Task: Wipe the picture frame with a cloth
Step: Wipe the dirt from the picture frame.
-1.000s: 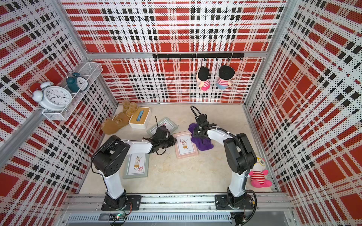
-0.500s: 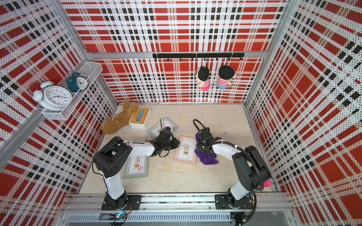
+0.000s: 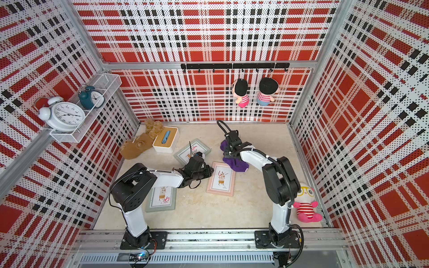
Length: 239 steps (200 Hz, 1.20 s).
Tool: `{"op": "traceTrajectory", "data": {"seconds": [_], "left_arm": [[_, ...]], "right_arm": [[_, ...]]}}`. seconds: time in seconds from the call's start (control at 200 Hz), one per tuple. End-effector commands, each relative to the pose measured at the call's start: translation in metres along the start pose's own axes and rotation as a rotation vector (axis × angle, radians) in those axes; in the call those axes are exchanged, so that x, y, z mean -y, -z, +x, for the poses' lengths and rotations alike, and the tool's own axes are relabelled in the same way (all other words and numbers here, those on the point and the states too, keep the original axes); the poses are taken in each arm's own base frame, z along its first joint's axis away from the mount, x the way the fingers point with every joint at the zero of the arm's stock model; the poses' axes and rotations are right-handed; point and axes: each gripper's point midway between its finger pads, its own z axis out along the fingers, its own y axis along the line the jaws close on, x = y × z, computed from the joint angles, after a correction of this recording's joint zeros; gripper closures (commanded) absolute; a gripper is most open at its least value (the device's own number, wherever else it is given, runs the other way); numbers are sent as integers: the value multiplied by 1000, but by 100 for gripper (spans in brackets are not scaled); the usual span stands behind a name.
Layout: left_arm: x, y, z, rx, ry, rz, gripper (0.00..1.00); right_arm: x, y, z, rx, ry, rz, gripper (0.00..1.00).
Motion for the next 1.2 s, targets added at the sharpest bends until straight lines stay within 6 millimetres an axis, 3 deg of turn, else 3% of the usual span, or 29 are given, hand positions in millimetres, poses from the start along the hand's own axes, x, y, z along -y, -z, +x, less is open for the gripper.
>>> {"op": "traceTrajectory", "data": {"seconds": [0.0,0.276,0.446,0.546,0.606,0.656,0.812,0.897,1.002,1.147,1.192], "left_arm": [[-51,3,49,-144,25,-161,79],[-62,3,55,-156,68,-181,80],[-71,3,57,-160,92,-210,82],[-74,5,59,-164,97,-221,82],[-74,5,60,-166,95,-219,82],[-72,4,61,-175,95,-210,82],[-69,2,59,-176,96,-194,82],[-73,2,60,-177,104,-206,82],[-76,2,63,-181,116,-216,82],[-82,3,66,-178,133,-236,83],[-83,4,68,-179,135,-240,83]], "right_arm": [[-42,-11,12,-42,77,-138,100],[-68,-33,63,-171,108,-211,100],[-30,-28,78,-189,146,-57,100],[5,-15,73,-165,141,60,100],[13,-8,68,-144,135,90,100],[-2,-9,69,-147,144,29,100],[-81,-23,74,-144,173,-133,100],[-94,-32,75,-148,121,-167,100],[-65,-29,83,-151,67,-95,100],[27,-11,106,-184,-7,94,100],[47,-4,109,-186,-20,128,100]]}}
